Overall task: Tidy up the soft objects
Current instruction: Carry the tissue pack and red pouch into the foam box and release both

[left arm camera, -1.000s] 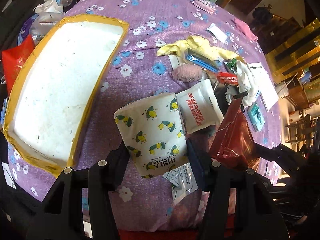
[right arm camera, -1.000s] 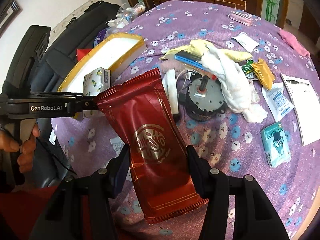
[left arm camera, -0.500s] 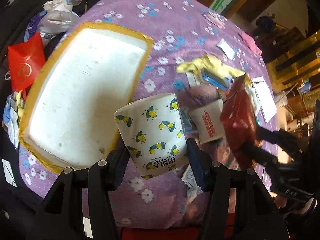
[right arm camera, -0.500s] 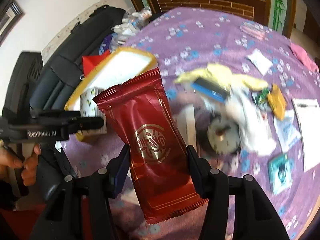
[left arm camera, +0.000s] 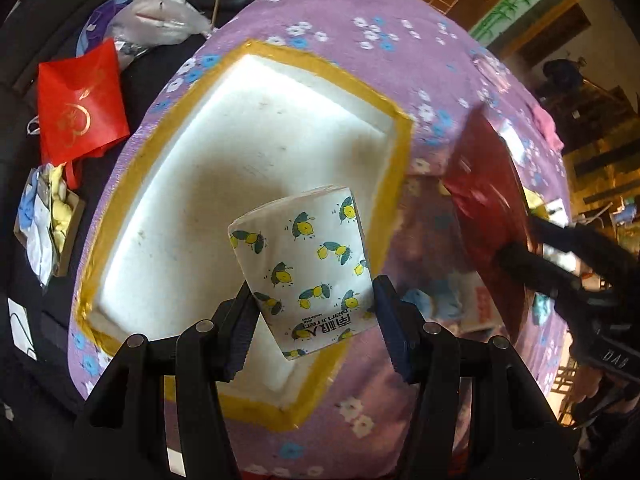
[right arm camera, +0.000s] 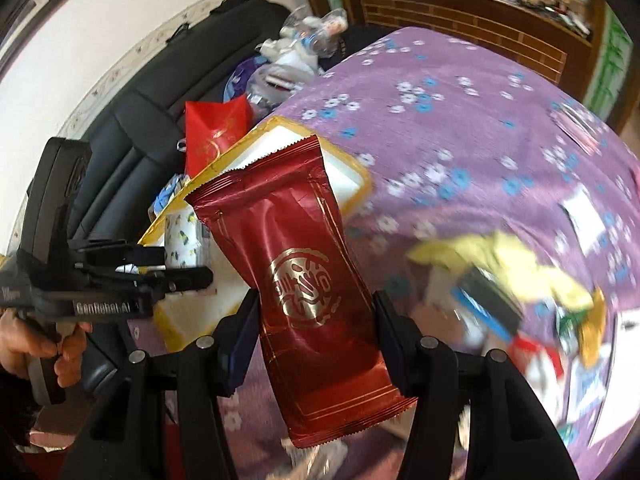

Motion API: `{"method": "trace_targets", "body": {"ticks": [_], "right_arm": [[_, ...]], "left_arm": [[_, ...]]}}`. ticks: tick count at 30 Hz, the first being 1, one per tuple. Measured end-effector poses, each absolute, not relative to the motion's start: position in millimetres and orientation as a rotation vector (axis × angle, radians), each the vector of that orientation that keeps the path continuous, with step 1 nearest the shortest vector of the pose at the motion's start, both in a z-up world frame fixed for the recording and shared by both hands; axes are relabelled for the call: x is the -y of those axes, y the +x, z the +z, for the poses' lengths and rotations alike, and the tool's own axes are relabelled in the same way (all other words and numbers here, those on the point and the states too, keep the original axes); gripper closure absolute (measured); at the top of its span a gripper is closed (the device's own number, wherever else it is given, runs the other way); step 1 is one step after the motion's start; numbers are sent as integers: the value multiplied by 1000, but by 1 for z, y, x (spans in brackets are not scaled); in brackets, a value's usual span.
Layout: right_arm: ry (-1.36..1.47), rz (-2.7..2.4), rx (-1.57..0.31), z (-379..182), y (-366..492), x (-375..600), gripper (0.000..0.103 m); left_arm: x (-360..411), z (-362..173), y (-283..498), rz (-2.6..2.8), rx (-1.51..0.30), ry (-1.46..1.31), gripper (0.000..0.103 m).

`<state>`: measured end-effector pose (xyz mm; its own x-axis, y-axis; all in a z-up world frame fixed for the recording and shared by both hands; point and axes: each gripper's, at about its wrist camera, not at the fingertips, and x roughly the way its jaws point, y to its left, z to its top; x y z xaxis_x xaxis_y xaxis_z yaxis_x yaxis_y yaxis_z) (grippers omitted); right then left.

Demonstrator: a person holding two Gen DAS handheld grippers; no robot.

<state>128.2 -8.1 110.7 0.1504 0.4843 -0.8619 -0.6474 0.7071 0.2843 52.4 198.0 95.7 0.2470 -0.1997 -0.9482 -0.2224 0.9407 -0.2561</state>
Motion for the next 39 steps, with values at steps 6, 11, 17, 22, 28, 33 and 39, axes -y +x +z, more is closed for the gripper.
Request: {"method": "trace_targets", "body": {"ticks": [6,11,17,22,28,33,39], "right_arm": [[-278,893,-1219,100,158,-63,48],[-340,917,-1278,80,184,-112,48],[-444,965,-1264,59,195,-146,48],[-495,966,-1227,41,201,-154,48],[-479,971,-1200,33,207,-150,46],[-450,967,-1216,35,208,-149,44],[-316,996,-1240,54,208,-132,36]], "left_arm": [[-214,76,62,23,-1354,-415,46],[-227,66,72,29,-1364,-450,46],[-237,55,87,20,-1372,-461,46],[-239,44,96,14,-1389,-463,46],[-241,37,102,10,-1401,-474,46],[-241,38,104,16,-1396,-466,46],[-239,37,107,36,-1397,-477,46]]}}
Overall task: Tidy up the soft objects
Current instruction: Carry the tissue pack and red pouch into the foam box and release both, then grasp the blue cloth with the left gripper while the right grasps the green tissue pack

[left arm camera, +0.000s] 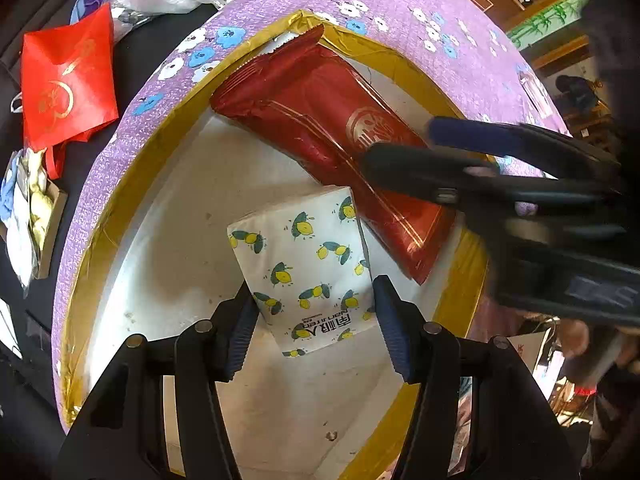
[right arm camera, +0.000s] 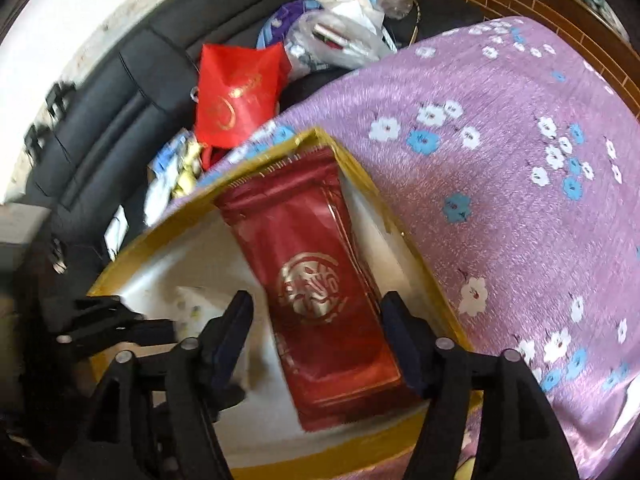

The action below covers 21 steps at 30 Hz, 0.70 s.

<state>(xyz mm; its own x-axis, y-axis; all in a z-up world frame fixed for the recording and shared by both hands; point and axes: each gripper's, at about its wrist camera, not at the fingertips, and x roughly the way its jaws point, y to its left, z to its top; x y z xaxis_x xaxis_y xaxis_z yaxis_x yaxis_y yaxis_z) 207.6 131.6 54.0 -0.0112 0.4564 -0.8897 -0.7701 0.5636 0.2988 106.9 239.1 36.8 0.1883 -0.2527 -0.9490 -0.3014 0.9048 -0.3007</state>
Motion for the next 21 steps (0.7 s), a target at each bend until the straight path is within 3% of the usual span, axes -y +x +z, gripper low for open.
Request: {"method": "trace_targets", "body": {"ticks": [6,11,21], "right_arm": [[-210,974,-1194,90,198,-97,36],[-144,926,-1183,107,181,-57,36],[-123,878,-1181,116,113,25,36]], "left_arm": [[-233,35,114,45,-1392,-560,44],[-230,35,118,74,-1374,-604,27],[-220,52,93,84,-1379,-537,27]]}}
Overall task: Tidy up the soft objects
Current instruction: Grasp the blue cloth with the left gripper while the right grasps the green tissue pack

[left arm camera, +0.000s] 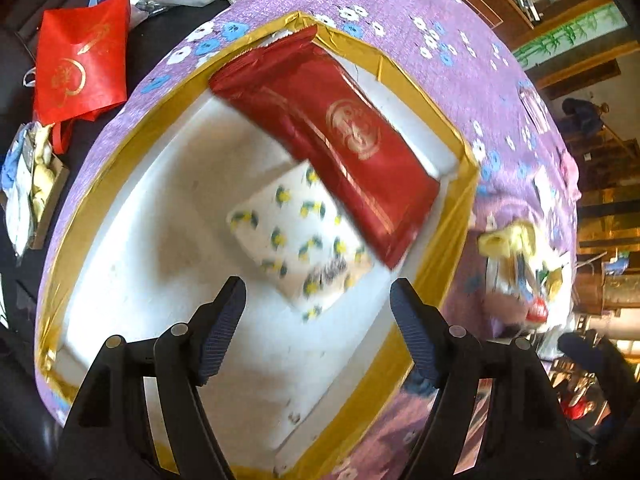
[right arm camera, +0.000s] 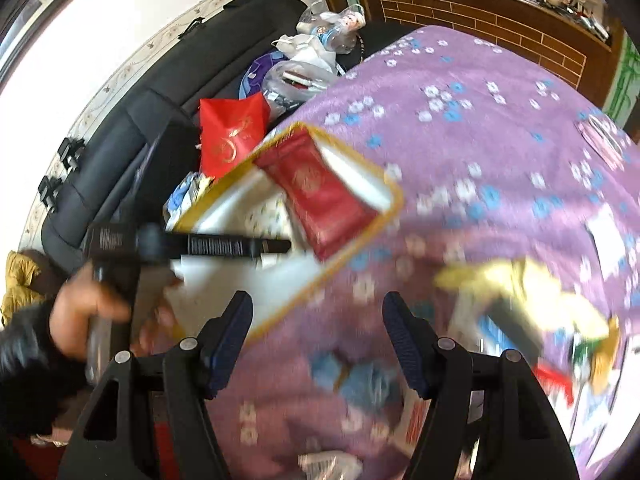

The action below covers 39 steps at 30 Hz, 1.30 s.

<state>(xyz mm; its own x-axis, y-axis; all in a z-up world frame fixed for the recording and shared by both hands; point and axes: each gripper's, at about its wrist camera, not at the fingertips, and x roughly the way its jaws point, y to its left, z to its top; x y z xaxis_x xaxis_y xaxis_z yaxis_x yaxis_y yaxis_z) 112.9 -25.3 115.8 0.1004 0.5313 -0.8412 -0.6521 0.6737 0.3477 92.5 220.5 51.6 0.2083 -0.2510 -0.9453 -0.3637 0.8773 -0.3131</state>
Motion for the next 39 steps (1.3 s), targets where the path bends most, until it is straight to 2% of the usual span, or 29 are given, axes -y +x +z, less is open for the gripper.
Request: {"method": "trace_targets", "body": {"ticks": [8,16,22,32,39], "right_arm": [[-72,786,-1259,79,60,95,35],[106,661,-1404,32,46,149,35],[99,599,-1399,28,49,172,35],[98,435,-1378,30,66,238,35],[89,397,-1395,27,71,266,35]], "left_arm": [[-209,67,40,98,-1373,-462,27],[-179,79,9,77,-1391,-437,27],[-134,89,11,-22,-1401,-337,27],[-89,76,19,-103,-1452,-235,27],[-42,72,39,-268,-1433,39,27]]}}
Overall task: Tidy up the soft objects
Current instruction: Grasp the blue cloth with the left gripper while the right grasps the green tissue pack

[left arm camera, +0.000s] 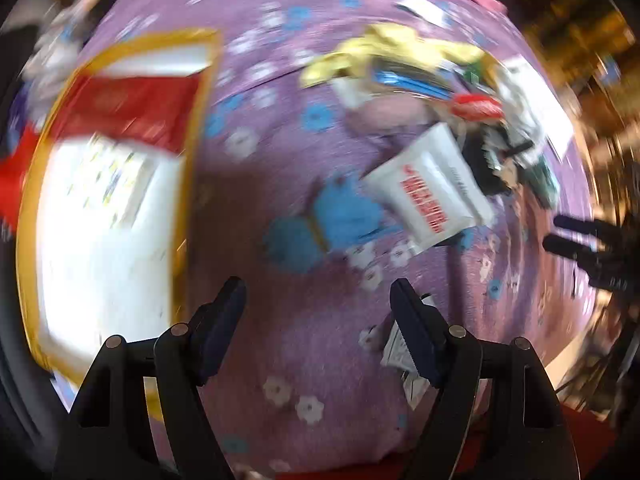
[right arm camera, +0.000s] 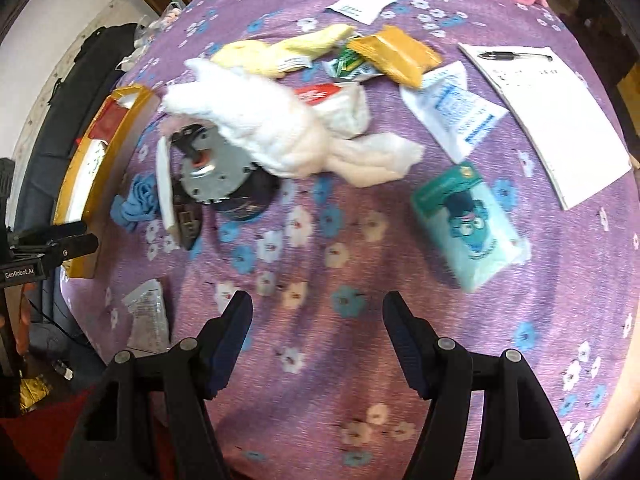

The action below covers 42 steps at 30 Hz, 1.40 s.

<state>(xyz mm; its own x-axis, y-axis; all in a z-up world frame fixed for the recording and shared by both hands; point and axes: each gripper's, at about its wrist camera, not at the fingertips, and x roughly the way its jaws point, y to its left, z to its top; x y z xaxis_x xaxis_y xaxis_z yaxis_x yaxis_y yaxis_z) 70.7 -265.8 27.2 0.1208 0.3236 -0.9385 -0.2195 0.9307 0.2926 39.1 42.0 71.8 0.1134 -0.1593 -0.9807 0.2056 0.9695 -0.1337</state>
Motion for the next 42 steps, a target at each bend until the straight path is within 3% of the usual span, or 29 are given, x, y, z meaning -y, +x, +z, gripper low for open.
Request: {"method": "trace_targets", "body": {"ticks": [7,21,35,42], "right_arm": [[-31,419,-1438,29,88,279,35],[-250,334,-1472,-6,144,295,34],[-265,340,-1502,-15,159,293,36],[-259,340,-1485,-8,151,308,55]], "left_arm": [[-10,45,64,-313,-1444,257,27],[-12,26,76,-298,-1494,231,27],[-18,24,81,-301,-1509,222,27],[-11,18,83,-322,-1521,232,27]]}}
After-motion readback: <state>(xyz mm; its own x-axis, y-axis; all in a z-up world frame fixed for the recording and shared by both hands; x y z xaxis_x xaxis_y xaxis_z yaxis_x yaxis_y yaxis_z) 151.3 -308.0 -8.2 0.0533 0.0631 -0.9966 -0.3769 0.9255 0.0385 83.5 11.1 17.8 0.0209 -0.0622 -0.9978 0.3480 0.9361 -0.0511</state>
